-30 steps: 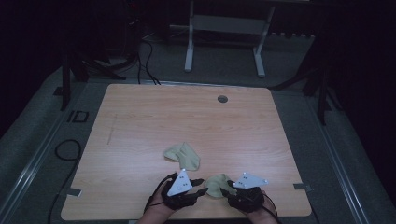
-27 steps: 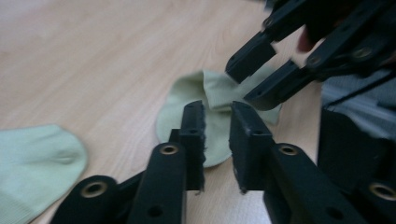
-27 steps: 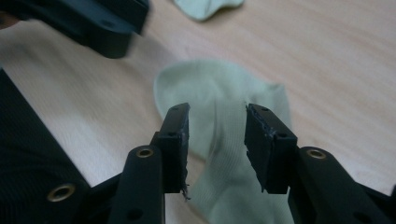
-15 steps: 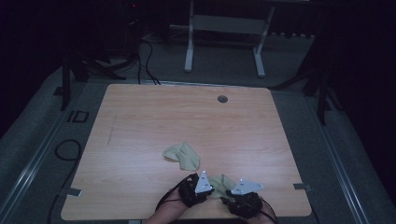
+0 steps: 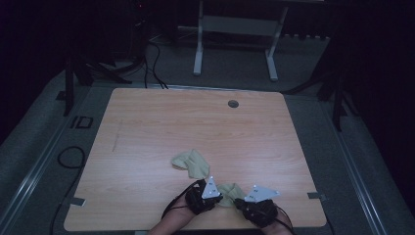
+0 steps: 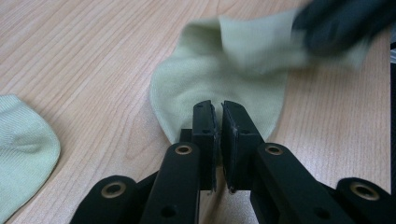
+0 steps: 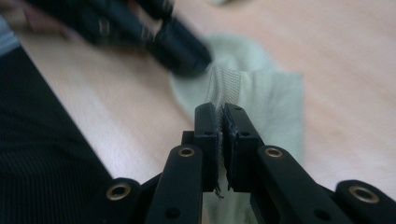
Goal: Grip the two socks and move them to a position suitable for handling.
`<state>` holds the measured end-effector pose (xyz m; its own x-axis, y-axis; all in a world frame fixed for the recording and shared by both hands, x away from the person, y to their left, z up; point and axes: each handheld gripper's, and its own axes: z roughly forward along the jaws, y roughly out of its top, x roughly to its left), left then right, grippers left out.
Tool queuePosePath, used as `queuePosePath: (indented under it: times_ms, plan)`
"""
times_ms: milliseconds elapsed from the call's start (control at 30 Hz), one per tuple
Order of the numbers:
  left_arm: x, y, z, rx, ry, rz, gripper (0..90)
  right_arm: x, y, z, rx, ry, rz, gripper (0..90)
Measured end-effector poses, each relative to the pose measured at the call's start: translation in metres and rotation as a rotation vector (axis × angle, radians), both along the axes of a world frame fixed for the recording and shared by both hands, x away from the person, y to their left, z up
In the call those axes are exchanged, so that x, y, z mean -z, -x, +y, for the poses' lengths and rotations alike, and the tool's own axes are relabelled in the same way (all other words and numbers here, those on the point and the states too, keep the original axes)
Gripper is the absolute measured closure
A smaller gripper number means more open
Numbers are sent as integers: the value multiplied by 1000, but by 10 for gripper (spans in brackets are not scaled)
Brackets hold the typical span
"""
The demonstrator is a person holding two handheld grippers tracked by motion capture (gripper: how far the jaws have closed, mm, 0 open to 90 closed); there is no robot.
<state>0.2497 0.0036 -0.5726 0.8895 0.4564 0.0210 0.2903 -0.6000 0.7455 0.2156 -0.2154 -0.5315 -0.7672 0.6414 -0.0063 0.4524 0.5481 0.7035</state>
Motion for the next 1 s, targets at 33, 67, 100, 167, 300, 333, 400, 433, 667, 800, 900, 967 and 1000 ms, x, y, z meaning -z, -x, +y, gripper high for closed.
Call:
queuePosePath:
  times_ms: [33, 67, 100, 167, 300, 333, 400, 433, 667, 800, 900, 967, 1000]
  plan:
    - [0, 0, 0, -3, 1, 1, 840, -5, -1, -4, 10, -19, -7, 848]
    - [0, 0, 0, -1, 0, -1, 840, -8, -3, -8, 25, -33, -10, 848]
    - [0, 0, 0, -1, 0, -1, 840, -8, -3, -8, 25, -33, -10, 848]
    - [0, 0, -1, 0, -7, -7, 840, -14, -9, -20, 69, -40, -21, 848]
    - [-1, -1, -2, 1, -10, -9, 840, -13, -15, -38, 120, -67, -5, 848]
    - [-1, -1, -2, 2, -12, -9, 840, -12, -16, -42, 130, -66, -3, 848]
    - [-1, -2, -3, 5, -11, -7, 843, -10, -18, -50, 155, -71, 10, 848]
    - [-1, -2, -3, 10, -14, -8, 843, -8, -19, -53, 166, -62, 8, 848]
    - [-1, -4, -6, 25, -22, -15, 843, -2, -26, -73, 243, -48, 10, 822]
    - [-1, -5, -6, 32, -20, -13, 842, -7, -29, -80, 263, -72, 5, 770]
    - [-1, -6, -6, 30, -15, -10, 842, -11, -30, -82, 261, -72, -9, 771]
    - [-1, -5, -6, 28, -18, -9, 842, -12, -33, -79, 241, -57, -1, 873]
    - [-1, -5, -7, 28, -19, -9, 842, -9, -34, -78, 237, -51, 7, 887]
